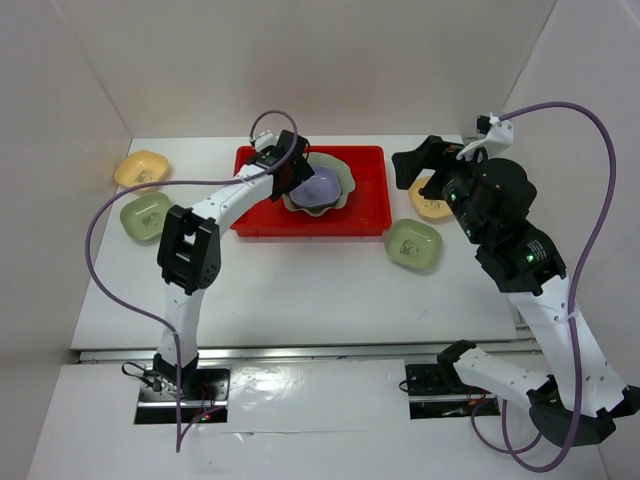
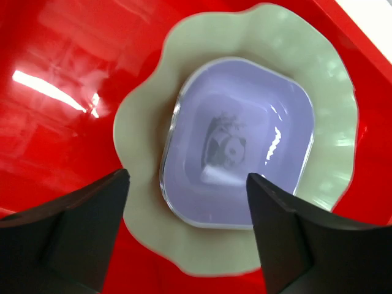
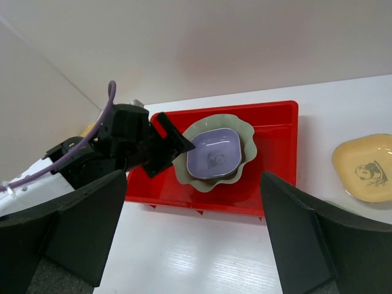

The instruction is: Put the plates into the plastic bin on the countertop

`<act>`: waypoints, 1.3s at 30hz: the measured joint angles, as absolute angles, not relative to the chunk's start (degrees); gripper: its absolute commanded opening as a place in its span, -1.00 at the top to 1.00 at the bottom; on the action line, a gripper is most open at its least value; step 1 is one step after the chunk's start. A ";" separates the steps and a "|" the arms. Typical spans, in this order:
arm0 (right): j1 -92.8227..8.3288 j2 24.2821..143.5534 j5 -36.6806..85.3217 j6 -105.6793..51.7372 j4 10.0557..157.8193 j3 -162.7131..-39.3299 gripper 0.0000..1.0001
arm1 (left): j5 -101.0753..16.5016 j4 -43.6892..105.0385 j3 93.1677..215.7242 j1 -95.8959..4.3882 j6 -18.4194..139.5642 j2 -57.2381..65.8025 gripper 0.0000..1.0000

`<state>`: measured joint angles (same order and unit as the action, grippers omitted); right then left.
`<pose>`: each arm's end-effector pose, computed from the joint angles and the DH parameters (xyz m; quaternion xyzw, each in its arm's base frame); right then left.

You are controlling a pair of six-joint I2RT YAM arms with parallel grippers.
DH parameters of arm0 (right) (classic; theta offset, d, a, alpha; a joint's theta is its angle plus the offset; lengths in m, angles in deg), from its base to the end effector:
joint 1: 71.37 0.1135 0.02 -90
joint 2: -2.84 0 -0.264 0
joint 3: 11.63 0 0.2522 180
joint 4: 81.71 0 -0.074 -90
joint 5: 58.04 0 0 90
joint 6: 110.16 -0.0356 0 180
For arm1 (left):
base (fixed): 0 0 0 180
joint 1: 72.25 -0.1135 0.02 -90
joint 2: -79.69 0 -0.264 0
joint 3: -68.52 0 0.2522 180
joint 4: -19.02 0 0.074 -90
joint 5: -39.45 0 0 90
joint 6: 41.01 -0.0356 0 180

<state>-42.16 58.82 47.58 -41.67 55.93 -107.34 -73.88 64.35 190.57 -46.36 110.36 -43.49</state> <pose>0.1569 0.0768 0.4885 0.0455 0.7211 0.2043 0.6604 0.4471 -0.2013 0.2521 -0.3485 0.8434 -0.1147 0.3925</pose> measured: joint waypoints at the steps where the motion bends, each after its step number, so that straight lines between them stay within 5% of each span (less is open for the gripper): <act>1: -42.16 58.82 47.56 -41.67 55.93 -107.32 -0.95 | -74.30 64.50 190.28 -45.86 110.36 -42.68 -0.99; 13: -46.56 60.94 53.76 -43.66 57.81 -91.41 -0.99 | -74.60 63.69 186.46 -39.81 102.49 -20.60 -0.99; 18: -60.28 66.56 48.12 -45.41 58.58 -74.42 -0.99 | -72.70 64.07 175.51 -39.44 98.64 -7.66 -0.99; 24: -67.14 70.56 44.23 -46.26 61.18 -71.21 -0.99 | -71.00 67.19 160.03 -38.85 97.13 5.58 -0.99; 39: -71.25 83.89 40.32 -47.38 69.79 -68.85 -0.55 | -67.26 75.21 155.77 -37.27 94.77 16.69 -0.99</act>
<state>-71.25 83.89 40.32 -47.38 69.79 -68.85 -67.26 75.21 155.77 -37.27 94.77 16.69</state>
